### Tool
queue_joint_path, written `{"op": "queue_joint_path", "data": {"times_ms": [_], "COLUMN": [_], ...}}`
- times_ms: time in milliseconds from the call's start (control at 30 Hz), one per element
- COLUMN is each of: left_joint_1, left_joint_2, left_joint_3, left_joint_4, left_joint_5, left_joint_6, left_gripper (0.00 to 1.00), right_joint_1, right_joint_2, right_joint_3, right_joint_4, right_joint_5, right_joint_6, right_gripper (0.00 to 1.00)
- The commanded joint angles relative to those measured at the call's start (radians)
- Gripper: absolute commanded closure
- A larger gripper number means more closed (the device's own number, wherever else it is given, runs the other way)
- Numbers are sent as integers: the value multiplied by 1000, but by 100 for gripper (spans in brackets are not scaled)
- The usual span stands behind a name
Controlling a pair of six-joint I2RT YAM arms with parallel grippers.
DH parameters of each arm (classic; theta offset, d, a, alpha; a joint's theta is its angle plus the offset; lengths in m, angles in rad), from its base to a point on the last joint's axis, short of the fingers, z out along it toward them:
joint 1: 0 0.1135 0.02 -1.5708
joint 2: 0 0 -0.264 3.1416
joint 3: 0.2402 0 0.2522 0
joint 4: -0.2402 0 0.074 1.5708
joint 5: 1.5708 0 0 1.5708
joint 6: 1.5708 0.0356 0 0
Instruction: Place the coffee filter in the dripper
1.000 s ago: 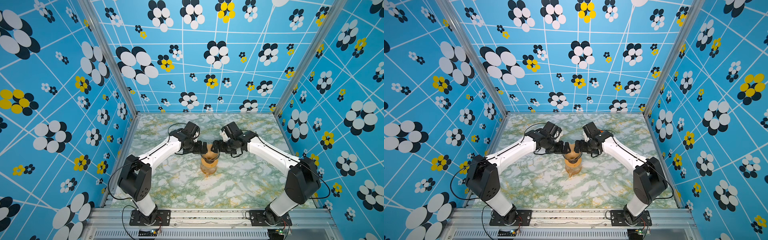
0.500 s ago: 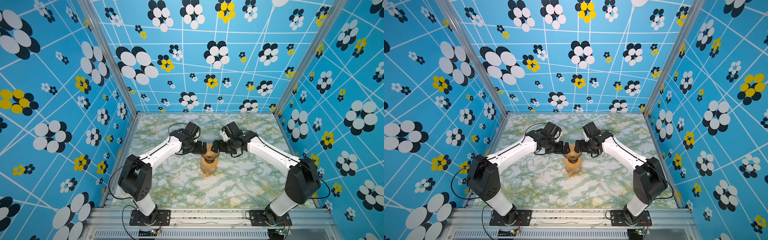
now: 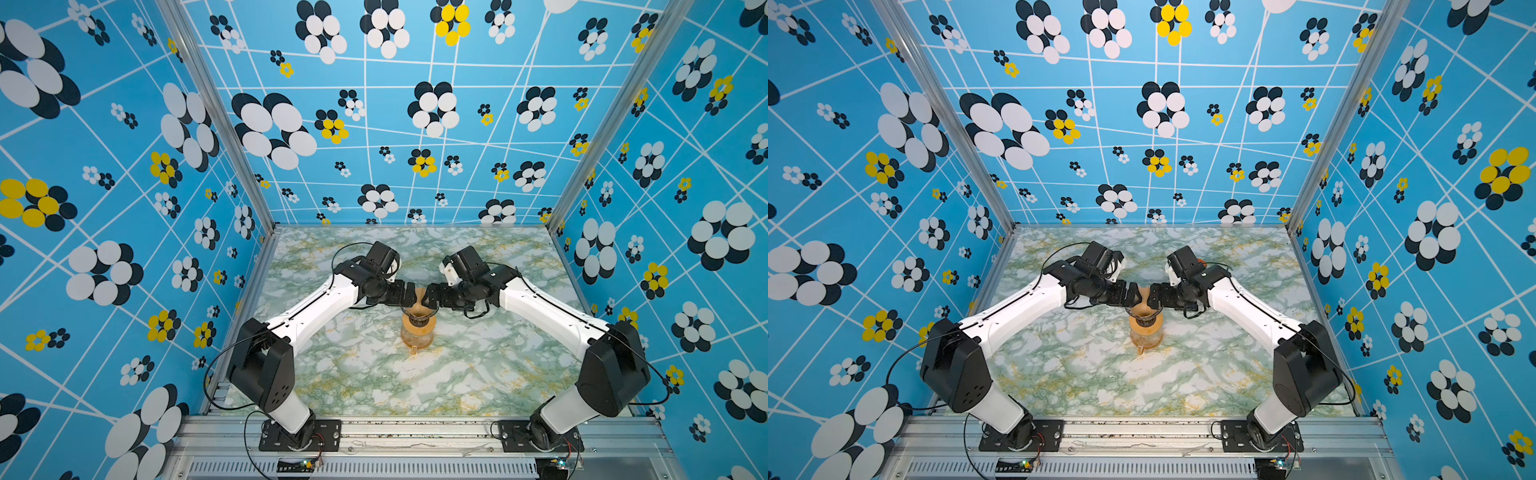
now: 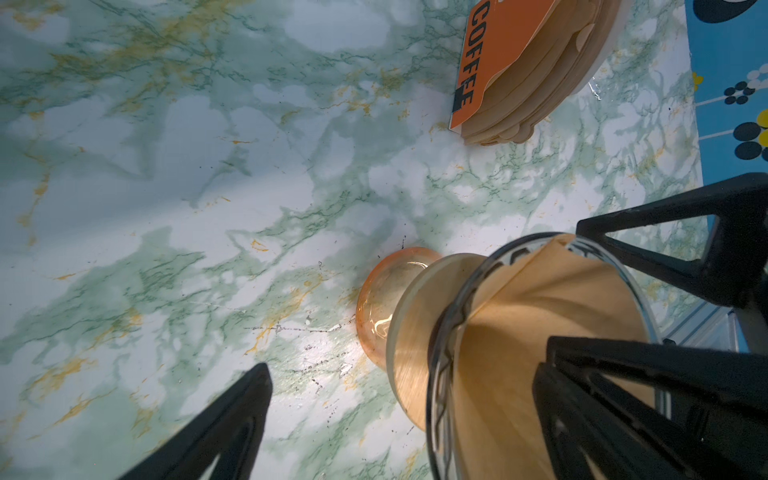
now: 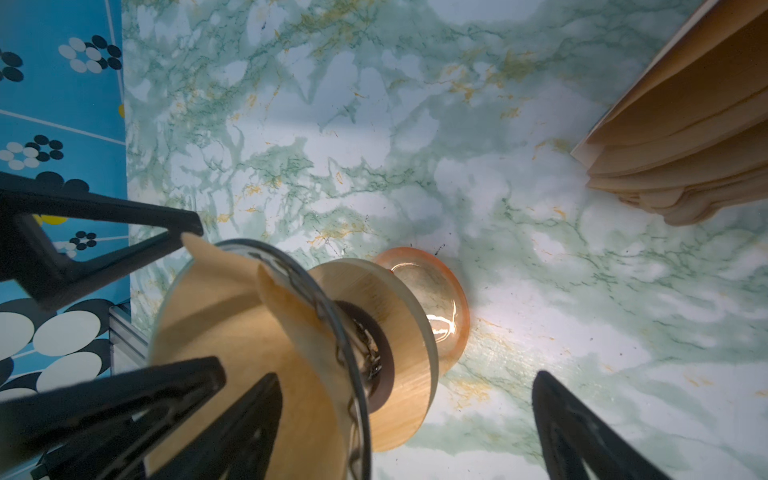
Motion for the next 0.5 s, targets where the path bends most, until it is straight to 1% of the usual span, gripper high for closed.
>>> {"op": "queue_joint_path", "data": {"times_ms": [0,133,333,467], "left_joint_1": [-6,-7,-6,-6], "left_joint_2": [-15,3,27,39], "left_joint_3": [-8,-4,4,11], "left_joint_4": [-53,-69,-78,-95], "left_joint_5": [-10,-32,-31,-49], "left_joint_6": [27,18,15,10], "left_gripper": [1,1,1,1], "right_joint_1": [9,17,20,23], "right_joint_2": [-17,-25,-42,-43], "right_joint_3": [-29,-43,-65,-68], "right_joint_4": [-19,-15,-4,-3], "right_joint_5": [16,24,32,32], "right_joint_6": [-5,2,10,11], "right_gripper": [5,5,5,5]}}
